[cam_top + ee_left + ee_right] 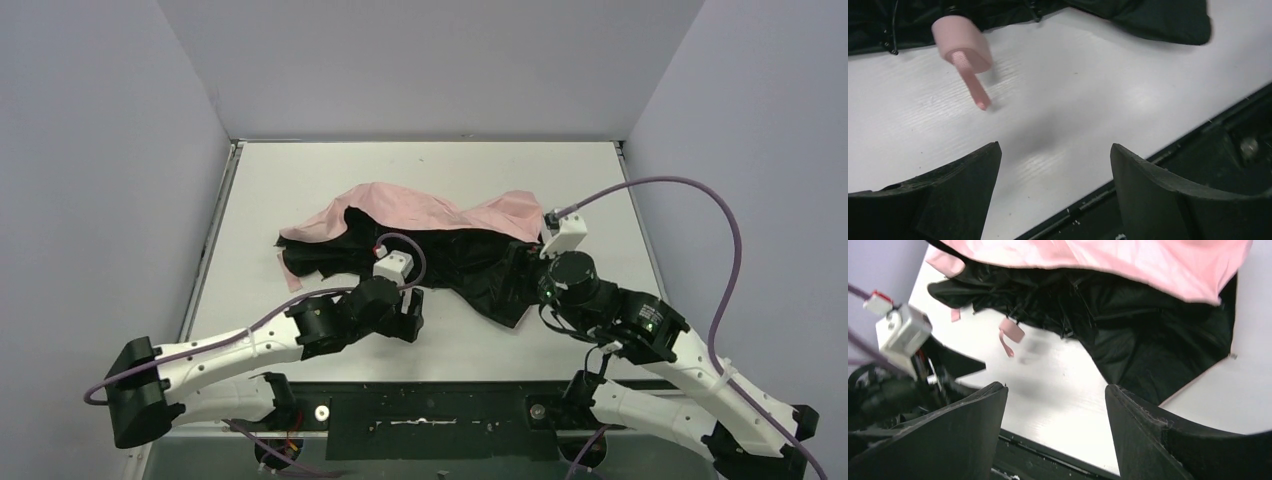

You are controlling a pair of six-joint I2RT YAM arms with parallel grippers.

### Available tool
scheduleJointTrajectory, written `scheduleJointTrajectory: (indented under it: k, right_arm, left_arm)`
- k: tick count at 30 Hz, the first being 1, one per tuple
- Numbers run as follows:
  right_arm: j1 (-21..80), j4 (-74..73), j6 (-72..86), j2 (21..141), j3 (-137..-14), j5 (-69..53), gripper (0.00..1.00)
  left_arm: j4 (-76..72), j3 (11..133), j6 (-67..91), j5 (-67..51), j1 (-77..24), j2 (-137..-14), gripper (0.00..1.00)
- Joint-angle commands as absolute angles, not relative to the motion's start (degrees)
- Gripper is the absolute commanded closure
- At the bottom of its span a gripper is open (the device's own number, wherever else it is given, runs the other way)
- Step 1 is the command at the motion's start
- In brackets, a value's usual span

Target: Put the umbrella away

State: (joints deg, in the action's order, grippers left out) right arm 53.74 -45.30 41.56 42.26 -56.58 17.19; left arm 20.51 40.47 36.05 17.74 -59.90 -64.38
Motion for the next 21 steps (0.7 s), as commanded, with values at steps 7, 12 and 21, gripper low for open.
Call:
scheduleJointTrajectory:
  k: [7, 12, 21]
  right_arm:
    - [50.1, -55.0, 21.6, 65.2, -89.4, 18.3, 0.30]
    - [38.6, -59.9, 17.7, 75.0, -97.9, 8.8, 0.29]
    - [20.6, -57.0, 15.6, 83.2, -96.0, 11.8, 0.36]
  left_arm:
    - [36.0, 64.1, 24.0, 18.1, -62.0, -57.6, 0.25]
    - [38.5, 74.0, 21.2, 9.4, -42.6, -58.8, 0.23]
    - [46.7, 87.4, 14.7, 7.3, -19.1, -74.3, 0.23]
